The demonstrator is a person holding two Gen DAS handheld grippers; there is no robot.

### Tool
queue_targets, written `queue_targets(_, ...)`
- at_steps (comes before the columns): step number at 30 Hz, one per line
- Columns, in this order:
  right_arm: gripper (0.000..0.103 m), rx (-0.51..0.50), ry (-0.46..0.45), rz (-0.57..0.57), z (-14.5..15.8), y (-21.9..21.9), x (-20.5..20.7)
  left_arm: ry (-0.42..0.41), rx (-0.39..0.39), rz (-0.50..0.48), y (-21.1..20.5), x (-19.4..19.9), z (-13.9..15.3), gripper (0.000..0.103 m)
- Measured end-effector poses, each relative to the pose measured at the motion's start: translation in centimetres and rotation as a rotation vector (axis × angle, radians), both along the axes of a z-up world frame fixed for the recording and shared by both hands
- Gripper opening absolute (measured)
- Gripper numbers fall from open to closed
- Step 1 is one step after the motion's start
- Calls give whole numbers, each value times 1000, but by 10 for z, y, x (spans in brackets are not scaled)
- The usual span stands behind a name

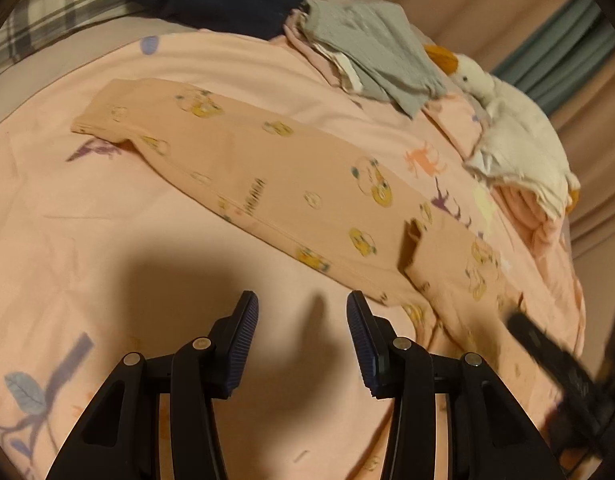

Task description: Fold small clothes

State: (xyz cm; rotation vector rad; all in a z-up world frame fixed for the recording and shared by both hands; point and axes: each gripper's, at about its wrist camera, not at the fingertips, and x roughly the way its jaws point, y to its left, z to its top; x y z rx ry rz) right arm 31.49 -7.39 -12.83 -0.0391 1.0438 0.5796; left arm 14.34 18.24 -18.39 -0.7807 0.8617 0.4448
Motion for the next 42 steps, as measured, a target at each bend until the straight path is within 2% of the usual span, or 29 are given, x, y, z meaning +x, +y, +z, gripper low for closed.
queue_targets(2, 55, -70, -52, -114, 4, -50, 1, -4, -16, 58, 10, -6, -2, 44)
queue_targets(4, 55, -116, -60, -173, 3, -87, 1, 6, -40, 93, 16, -9, -5, 44)
queue_targets(7, 51, -231, -64, -276, -8, -133, 4, 2, -80, 95, 18, -11, -9, 44)
queue_targets(9, 52, -315, -77, -388, -17, -161, 5, 7, -93, 102, 17, -12, -10, 44)
queue_targets(11, 54, -270, -28, -491, -30, -193, 7, 14, -106, 84, 15, -12, -12, 44)
queue_targets(13, 51, -206, 36, -488, -54, -214, 10, 15, -122, 61, 14, -9, -14, 44)
queue_targets(14, 50, -176, 4, -468, -58, -218, 9, 18, -122, 60, 13, -8, -15, 44)
queue_targets(15, 49, -190, -57, -460, -57, -220, 6, 24, -113, 69, 13, -7, -15, 44)
queue_targets(16, 38, -320, -118, -508, -58, -219, 5, 29, -105, 76, 13, -7, -15, 44)
queue_targets(17, 37, -457, -164, -546, -62, -217, 7, 36, -88, 81, 12, -6, -14, 44)
queue_targets(18, 38, -470, -169, -549, -64, -218, 8, 39, -79, 80, 11, -5, -14, 44)
queue_targets(21, 38, -327, -102, -588, -59, -237, 11, 50, -59, 57, 9, -3, -12, 44)
queue_targets(24, 40, -187, -59, -570, -52, -238, 14, 35, -70, 59, 15, -4, -12, 44)
queue_targets(26, 40, -68, -46, -495, -47, -221, 13, 9, -91, 90, 26, -7, -12, 44)
queue_targets(28, 39, -1, -32, -414, -47, -199, 11, -14, -110, 110, 39, -10, -13, 44)
queue_targets(29, 39, 8, -24, -376, -50, -186, 11, -28, -127, 122, 46, -12, -14, 44)
queue_targets(31, 41, -111, -27, -318, -68, -164, 16, -61, -165, 168, 66, -19, -18, 44)
queue_targets(32, 45, -152, -73, -305, -75, -158, 15, -70, -183, 206, 77, -25, -20, 44)
queue_targets(33, 46, -139, -95, -300, -77, -157, 16, -81, -193, 232, 85, -29, -22, 48)
queue_targets(36, 54, -74, -54, -294, -77, -162, 26, -168, -237, 292, 113, -40, -28, 59)
queue_targets(39, 57, -44, -58, -280, -81, -161, 24, -268, -317, 300, 139, -43, -43, 60)
queue_targets(41, 57, -58, -64, -285, -80, -158, 20, -371, -379, 360, 151, -49, -54, 60)
queue_targets(42, 57, -61, -65, -286, -79, -159, 19, -396, -381, 373, 153, -49, -54, 60)
